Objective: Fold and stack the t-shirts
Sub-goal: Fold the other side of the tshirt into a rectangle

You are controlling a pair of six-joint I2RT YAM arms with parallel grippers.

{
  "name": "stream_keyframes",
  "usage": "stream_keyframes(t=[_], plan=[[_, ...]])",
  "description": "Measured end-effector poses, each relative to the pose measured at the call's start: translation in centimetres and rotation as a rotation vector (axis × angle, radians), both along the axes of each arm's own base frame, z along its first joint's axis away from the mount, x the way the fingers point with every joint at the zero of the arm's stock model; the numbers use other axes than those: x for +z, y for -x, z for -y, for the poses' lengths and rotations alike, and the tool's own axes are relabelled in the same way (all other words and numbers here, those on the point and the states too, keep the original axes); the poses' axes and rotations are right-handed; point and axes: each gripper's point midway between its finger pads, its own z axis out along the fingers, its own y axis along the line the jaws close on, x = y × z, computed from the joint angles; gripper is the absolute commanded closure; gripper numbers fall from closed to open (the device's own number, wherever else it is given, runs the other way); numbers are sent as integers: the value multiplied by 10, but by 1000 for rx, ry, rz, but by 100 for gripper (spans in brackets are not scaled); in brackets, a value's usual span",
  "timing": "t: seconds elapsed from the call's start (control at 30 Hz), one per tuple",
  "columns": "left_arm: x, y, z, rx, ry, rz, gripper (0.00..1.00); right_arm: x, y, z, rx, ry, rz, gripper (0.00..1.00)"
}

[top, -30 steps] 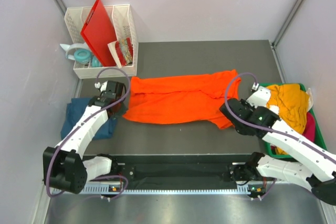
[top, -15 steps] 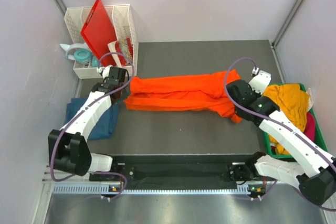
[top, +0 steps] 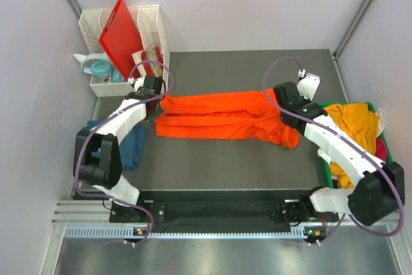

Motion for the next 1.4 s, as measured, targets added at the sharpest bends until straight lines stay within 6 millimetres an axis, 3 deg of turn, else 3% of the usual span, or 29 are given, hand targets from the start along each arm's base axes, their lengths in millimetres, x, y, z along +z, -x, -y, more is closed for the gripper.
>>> stream_keyframes(t=[0.43, 0.7, 1.07, 1.2, 1.23, 1.27, 1.37, 1.4], plan=[[-31, -44, 6, 7, -30, -40, 100, -33, -36, 9, -12, 16, -73, 100], [-58, -57, 6, 16, -47, -93, 100, -60, -55, 0, -1, 24, -135, 100], [-66, -78, -1, 60, -51, -102, 100, -51, -96, -11, -8, 2, -91, 100], [-68, -81, -2, 66, -54, -105, 100, -56, -109, -12, -14, -1, -94, 100], [-68, -82, -2, 70, -54, -105, 100, -65, -117, -14, -12, -1, -110, 100], [-68, -82, -2, 70, -54, -105, 98, -66, -117, -14, -11, -1, -112, 100], [-68, -82, -2, 68, -54, -104, 78, -75, -124, -17, -4, 4, -131, 100], [-68, -81, -3, 68, -56, -104, 67, -77, -128, -18, -2, 2, -131, 100]])
